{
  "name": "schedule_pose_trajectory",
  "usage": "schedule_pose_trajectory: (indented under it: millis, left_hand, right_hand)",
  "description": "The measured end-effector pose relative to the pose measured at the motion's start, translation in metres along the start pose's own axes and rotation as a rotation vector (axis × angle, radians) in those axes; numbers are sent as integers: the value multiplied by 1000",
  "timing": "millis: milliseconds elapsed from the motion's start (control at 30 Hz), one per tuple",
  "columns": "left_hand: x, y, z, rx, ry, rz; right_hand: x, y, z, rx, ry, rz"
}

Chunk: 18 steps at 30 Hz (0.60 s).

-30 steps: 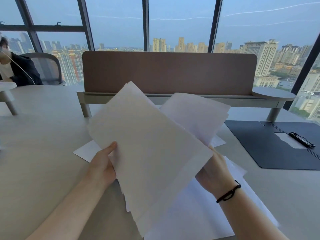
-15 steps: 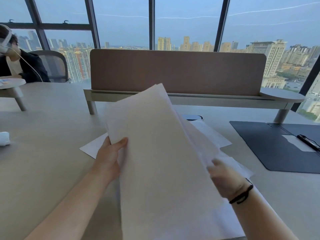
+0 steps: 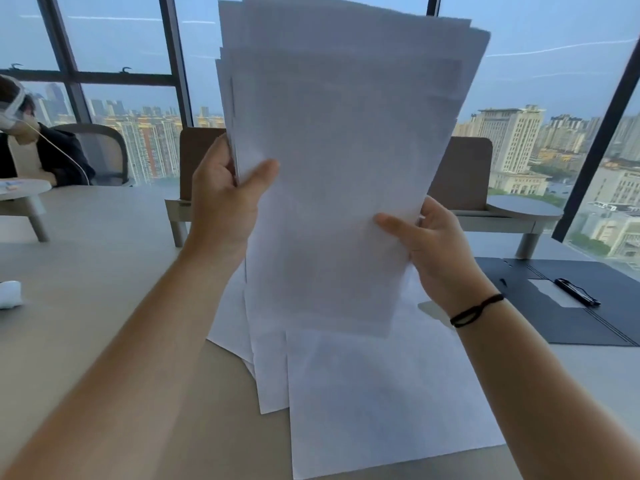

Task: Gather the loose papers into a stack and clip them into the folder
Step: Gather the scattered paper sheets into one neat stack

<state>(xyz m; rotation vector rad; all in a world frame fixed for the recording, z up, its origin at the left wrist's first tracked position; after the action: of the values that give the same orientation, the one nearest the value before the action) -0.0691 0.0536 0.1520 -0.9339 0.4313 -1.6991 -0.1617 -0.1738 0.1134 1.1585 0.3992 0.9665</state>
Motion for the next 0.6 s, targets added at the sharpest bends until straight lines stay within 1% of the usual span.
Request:
schedule_pose_trajectory:
  millis: [100, 133, 200, 267, 367, 467, 600]
  left_hand:
    - [6, -6, -4, 18, -7, -19]
    - [6, 1, -11, -12, -7, -3]
    - [0, 27, -28, -133, -37, 67]
    - [-11, 55, -49, -239, -52, 196]
    - [-28, 79, -81, -296, 42, 327]
    - [-38, 91, -102, -379, 105, 318]
    - [-40, 94, -102, -442, 66, 228]
  right_hand:
    - [-3, 5, -4, -51, -72, 33]
    - [-4, 0, -8, -48, -93, 23]
    - [-7, -19, -17, -10, -131, -22]
    - [-13, -43, -30, 33, -124, -71]
    - [-26, -74, -50, 91, -83, -132]
    - [-36, -92, -67, 192, -101, -118]
    - [-35, -99, -65, 218, -218, -99]
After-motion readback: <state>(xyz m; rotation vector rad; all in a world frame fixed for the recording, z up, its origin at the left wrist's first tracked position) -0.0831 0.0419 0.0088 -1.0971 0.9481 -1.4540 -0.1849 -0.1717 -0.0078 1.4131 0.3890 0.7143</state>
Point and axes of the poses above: each hand's wrist, its own z-axis towards the middle knuckle, its own x-axis out of the palm, y = z × x, the point moved 1 cm from there along z, towards the middle knuckle, and after that the axes turned 14 degrees about -y, right-handed, at the moved point
